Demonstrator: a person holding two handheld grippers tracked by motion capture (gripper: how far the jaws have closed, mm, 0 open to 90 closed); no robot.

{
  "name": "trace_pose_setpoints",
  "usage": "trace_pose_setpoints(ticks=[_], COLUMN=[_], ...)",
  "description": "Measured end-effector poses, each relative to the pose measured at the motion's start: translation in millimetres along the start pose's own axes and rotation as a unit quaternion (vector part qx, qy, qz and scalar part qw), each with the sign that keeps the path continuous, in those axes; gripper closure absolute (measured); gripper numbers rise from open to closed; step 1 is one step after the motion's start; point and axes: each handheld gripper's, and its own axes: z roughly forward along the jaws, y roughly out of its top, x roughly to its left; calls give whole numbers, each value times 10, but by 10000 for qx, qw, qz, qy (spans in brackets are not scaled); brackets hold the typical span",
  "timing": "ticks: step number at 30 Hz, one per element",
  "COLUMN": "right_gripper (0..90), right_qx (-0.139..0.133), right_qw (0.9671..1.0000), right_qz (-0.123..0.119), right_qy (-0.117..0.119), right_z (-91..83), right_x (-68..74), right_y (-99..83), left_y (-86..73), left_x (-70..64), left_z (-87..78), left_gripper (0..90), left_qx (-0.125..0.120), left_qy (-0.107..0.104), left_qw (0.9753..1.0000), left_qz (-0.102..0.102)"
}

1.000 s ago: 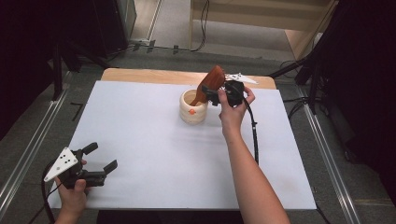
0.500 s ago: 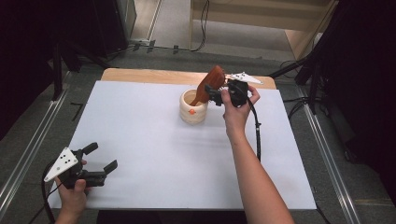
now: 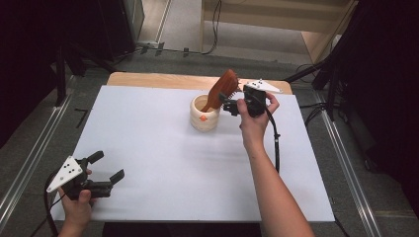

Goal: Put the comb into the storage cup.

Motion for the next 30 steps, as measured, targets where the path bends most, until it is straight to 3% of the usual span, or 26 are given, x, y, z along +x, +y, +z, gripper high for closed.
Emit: trace_pose_setpoints(ticks=[30], right_gripper=[0], right_qx=[-68], right_qw=[9996], right_qz=[-286], right_qy=[-22], right_z=[-422], right_x=[-109], right_y=[-256], left_y=[-1], left_x=[-13], left_z=[3], left_gripper=[0], left_qx=[24], left_qy=[10], left_qw=[10000], left_qz=[31])
